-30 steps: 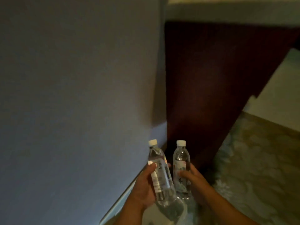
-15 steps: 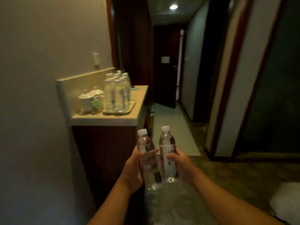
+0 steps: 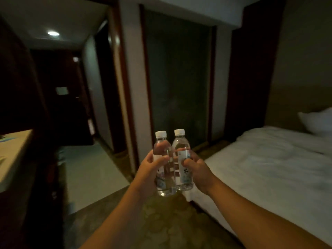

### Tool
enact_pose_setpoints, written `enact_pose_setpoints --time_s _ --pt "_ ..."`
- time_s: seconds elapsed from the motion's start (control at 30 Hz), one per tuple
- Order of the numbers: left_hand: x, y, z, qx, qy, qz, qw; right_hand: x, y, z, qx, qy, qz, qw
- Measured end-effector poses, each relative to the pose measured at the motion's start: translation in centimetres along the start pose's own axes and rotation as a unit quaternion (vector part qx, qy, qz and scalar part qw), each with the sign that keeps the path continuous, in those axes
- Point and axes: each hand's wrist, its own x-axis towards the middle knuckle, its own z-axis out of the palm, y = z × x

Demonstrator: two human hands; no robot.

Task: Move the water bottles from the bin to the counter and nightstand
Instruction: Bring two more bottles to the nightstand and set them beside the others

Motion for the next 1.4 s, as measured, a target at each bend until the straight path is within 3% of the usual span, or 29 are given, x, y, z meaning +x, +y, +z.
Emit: enact_pose_setpoints --time_s 0.2,0.53,0.9,1.07,1.4 --pt "6.5 -4.5 18.3 0.033 -0.01 -0.017 0.999 -6.0 -4.2 -18.5 -0.031 0.104 -0.018 0.994" --pt "13.2 -13.9 47.0 0.064 -0.182 -0.007 0.981 -17.2 -8.0 -44.8 -0.092 0.286 -0.028 0.953" --pt "24.5 -23.6 70.7 0.01 -0.282 -0.054 0.958 -19.6 -10.6 -67.3 -0.127 0.44 0.011 0.889" --pt "30.1 -26.7 81.2 -0.029 -0.276 -0.091 0.956 -20.1 -12.8 -77.3 -0.131 0.494 0.009 0.86" --pt "36.4 -32.3 99.3 0.026 -0.363 -0.092 0.927 -21.3 -14.4 -96.4 -0.156 0.557 0.008 0.816"
